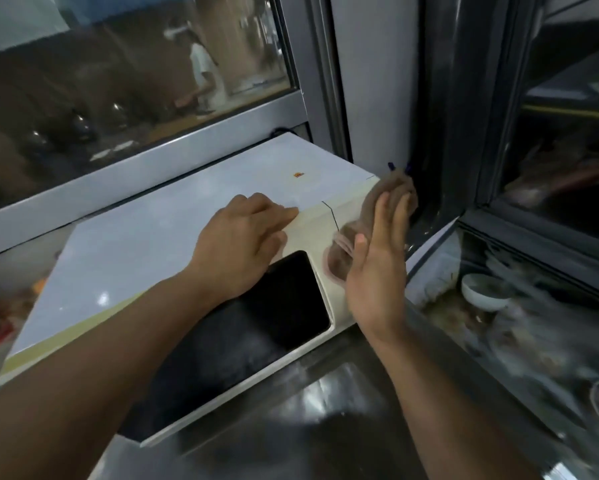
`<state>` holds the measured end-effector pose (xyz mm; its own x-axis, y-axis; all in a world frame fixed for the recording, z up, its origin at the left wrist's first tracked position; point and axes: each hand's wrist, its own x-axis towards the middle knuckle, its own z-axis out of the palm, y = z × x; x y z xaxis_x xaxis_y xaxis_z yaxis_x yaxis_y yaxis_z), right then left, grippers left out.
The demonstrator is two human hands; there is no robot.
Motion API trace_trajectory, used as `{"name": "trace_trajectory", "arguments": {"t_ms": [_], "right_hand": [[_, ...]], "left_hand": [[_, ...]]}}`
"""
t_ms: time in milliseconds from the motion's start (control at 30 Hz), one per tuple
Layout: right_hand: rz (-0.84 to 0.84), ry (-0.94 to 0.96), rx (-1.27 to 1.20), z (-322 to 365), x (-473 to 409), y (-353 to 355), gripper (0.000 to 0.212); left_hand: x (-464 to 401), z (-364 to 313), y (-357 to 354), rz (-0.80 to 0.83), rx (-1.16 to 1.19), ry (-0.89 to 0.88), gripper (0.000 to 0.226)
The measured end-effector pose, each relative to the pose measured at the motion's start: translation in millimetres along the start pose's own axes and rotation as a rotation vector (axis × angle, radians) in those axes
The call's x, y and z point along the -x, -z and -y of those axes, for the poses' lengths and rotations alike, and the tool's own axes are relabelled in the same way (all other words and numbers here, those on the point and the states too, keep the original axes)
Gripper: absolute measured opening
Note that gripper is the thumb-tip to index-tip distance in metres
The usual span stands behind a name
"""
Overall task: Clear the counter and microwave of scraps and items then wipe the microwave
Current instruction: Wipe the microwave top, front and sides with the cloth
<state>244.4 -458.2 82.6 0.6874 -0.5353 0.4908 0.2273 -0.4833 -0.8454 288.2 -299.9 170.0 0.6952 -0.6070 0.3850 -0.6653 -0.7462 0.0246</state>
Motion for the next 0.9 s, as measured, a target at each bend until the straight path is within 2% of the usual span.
{"name": "trace_trajectory", "arguments": {"t_ms": [100,233,467,700,900], "right_hand": [[0.043,0.054,-0.075,-1.8,22.9,-1.5,0.058],[0.092,0.130,-0.025,11.3,44.7,-9.6,0.051],[0.007,0.138,0.222,11.3,47.1,-38.0,0.058],[-0.019,0.034,0.223,-36.8,90.9,-43.6,0.064],[-0.184,0.163,0.279,-5.6,53.0,-56.4,0.055]], "left_hand": [[1.3,2.7,-4.2,-0.012,0.092,0.012,0.043],[2.0,4.6,-5.1,-0.028,0.161,0.030,0.043],[1.8,6.4,-6.1,-0.017,0.202,0.027,0.047],[2.2,5.9,-7.0,-0.023,0.262,0.047,0.048],[1.5,6.8,-7.6,-0.041,0.241,0.027,0.046]]}}
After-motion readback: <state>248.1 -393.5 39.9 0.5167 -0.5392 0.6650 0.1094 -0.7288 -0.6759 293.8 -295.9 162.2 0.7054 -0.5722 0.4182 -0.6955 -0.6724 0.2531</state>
